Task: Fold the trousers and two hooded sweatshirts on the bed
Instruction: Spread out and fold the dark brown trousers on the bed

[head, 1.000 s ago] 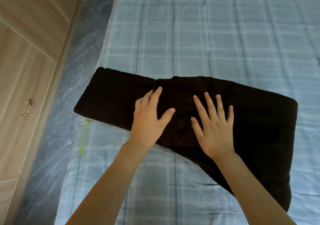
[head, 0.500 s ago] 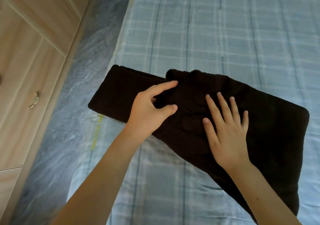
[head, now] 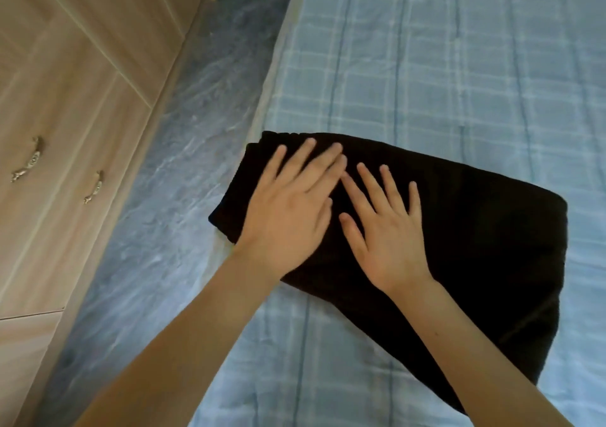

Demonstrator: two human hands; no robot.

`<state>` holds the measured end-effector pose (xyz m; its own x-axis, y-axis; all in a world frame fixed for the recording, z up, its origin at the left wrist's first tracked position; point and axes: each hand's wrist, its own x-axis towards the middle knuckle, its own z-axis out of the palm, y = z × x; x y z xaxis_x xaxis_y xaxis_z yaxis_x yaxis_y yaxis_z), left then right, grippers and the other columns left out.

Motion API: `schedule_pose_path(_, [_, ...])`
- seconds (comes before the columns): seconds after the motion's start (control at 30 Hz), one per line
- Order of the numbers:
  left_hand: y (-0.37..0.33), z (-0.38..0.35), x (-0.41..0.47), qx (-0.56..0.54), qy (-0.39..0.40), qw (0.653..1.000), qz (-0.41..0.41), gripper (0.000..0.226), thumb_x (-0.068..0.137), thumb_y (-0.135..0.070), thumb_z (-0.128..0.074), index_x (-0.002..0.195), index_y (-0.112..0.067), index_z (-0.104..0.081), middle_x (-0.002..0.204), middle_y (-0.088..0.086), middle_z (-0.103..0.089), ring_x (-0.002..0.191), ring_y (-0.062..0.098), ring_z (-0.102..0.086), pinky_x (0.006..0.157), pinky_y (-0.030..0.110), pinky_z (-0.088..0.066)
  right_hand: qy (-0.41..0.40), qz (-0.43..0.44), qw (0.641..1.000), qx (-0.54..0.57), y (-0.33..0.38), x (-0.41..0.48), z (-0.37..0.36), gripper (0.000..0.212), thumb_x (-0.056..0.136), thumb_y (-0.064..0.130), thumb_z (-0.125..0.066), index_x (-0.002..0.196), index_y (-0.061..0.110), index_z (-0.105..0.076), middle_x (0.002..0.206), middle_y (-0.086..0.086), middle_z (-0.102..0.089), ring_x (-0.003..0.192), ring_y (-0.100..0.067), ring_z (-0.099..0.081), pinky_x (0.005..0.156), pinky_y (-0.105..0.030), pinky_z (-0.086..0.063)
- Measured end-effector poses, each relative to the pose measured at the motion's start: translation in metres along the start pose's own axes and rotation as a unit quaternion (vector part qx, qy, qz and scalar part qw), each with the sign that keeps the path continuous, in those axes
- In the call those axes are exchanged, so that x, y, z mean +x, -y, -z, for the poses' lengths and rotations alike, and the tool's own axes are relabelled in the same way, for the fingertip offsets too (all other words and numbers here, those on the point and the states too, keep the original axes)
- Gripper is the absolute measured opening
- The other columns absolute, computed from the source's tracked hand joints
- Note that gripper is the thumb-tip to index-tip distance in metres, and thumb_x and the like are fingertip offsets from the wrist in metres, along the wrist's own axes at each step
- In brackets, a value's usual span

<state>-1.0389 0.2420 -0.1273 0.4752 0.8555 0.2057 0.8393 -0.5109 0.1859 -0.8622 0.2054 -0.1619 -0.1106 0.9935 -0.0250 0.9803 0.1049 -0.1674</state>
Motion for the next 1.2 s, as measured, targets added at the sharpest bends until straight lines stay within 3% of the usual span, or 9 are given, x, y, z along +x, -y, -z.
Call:
schedule_pose_path(0.07, [0.007,-0.017,0.012,0.044,0.049,0.996,-0.054,0.053,0.100,-0.039,-0.039,0.150,-0.021,-0.040,0.159,0.000,-0.033,0.150,0.025,-0.021,0.120,0.055,-0.012,-0.036,-0.054,0.998,-0.021,-0.012,-0.017,0.015,0.058,0.103,0.047,-0.030,0.158,0.031,-0.022,0.165,0.001,-0.018,0.154,-0.025,-0.009,0.122,-0.053,-0.002])
schedule_pose_path(0.2, [0.059,-0.059,0.012,0.050,0.133,0.990,-0.026,0.059,0.101,-0.055,-0.025,0.154,-0.030,-0.028,0.163,-0.005,-0.021,0.152,0.021,-0.012,0.117,0.063,-0.010,0.005,-0.174,0.984,-0.047,-0.069,-0.070,0.008,0.062,0.101,0.054,-0.024,0.159,0.034,-0.016,0.165,0.001,-0.017,0.154,-0.027,-0.010,0.124,-0.053,-0.006])
schedule_pose_path(0.37, [0.055,-0.066,0.018,0.063,0.165,0.984,-0.026,0.063,0.099,-0.057,-0.024,0.155,-0.028,-0.025,0.164,-0.003,-0.018,0.152,0.021,-0.012,0.118,0.063,-0.009,0.081,-0.174,0.981,-0.003,-0.092,-0.075,-0.023,0.062,0.101,0.055,-0.018,0.159,0.035,-0.009,0.167,0.003,-0.015,0.154,-0.023,-0.008,0.125,-0.048,-0.009])
schedule_pose_path(0.5, [0.027,-0.042,0.023,0.132,0.153,0.979,-0.008,0.063,0.100,-0.048,-0.023,0.155,-0.017,-0.027,0.163,0.008,-0.019,0.150,0.030,-0.016,0.118,0.062,-0.008,0.026,-0.161,0.986,-0.014,-0.090,-0.078,0.003,0.060,0.102,0.050,-0.024,0.159,0.034,-0.016,0.166,0.002,-0.018,0.154,-0.025,-0.013,0.124,-0.048,-0.008])
schedule_pose_path(0.6, [-0.025,-0.037,0.039,0.109,0.082,0.988,-0.079,0.060,0.100,-0.043,-0.026,0.154,-0.018,-0.025,0.162,0.012,-0.020,0.149,0.034,-0.019,0.119,0.060,-0.010,-0.052,-0.177,0.983,-0.015,-0.092,-0.066,0.015,0.058,0.103,0.043,-0.031,0.158,0.033,-0.018,0.166,0.003,-0.015,0.154,-0.025,-0.010,0.123,-0.050,-0.002])
schedule_pose_path(0.7, [-0.056,-0.072,0.056,0.088,0.098,0.979,-0.155,0.062,0.099,-0.052,-0.020,0.155,-0.026,-0.023,0.163,0.007,-0.019,0.150,0.030,-0.016,0.119,0.060,-0.009,-0.025,-0.202,0.978,-0.036,-0.113,-0.054,-0.006,0.057,0.103,0.049,-0.022,0.159,0.035,-0.017,0.166,0.003,-0.017,0.154,-0.028,-0.010,0.123,-0.056,-0.002])
schedule_pose_path(0.83, [-0.054,-0.109,0.057,0.076,0.139,0.977,-0.143,0.060,0.101,-0.051,-0.025,0.155,-0.026,-0.023,0.163,0.008,-0.021,0.151,0.030,-0.015,0.120,0.057,-0.008,0.017,-0.204,0.978,-0.026,-0.129,-0.051,-0.037,0.059,0.103,0.050,-0.019,0.159,0.035,-0.012,0.166,0.003,-0.020,0.154,-0.027,-0.011,0.123,-0.056,-0.005])
schedule_pose_path(1.07, [-0.066,-0.082,0.031,0.054,0.107,0.985,-0.121,0.059,0.101,-0.048,-0.025,0.155,-0.024,-0.025,0.163,0.012,-0.019,0.151,0.032,-0.013,0.121,0.057,-0.007,-0.016,-0.201,0.979,0.018,-0.099,-0.068,-0.017,0.058,0.103,0.049,-0.023,0.158,0.033,-0.020,0.166,0.003,-0.018,0.154,-0.026,-0.010,0.122,-0.054,-0.002])
schedule_pose_path(1.2, [-0.067,-0.094,0.008,0.048,0.119,0.986,-0.105,0.058,0.102,-0.045,-0.027,0.156,-0.024,-0.021,0.164,0.009,-0.014,0.152,0.029,-0.007,0.121,0.055,-0.005,0.022,-0.173,0.985,-0.001,-0.087,-0.078,-0.032,0.059,0.103,0.051,-0.021,0.159,0.034,-0.015,0.166,0.004,-0.019,0.154,-0.025,-0.009,0.123,-0.054,-0.003])
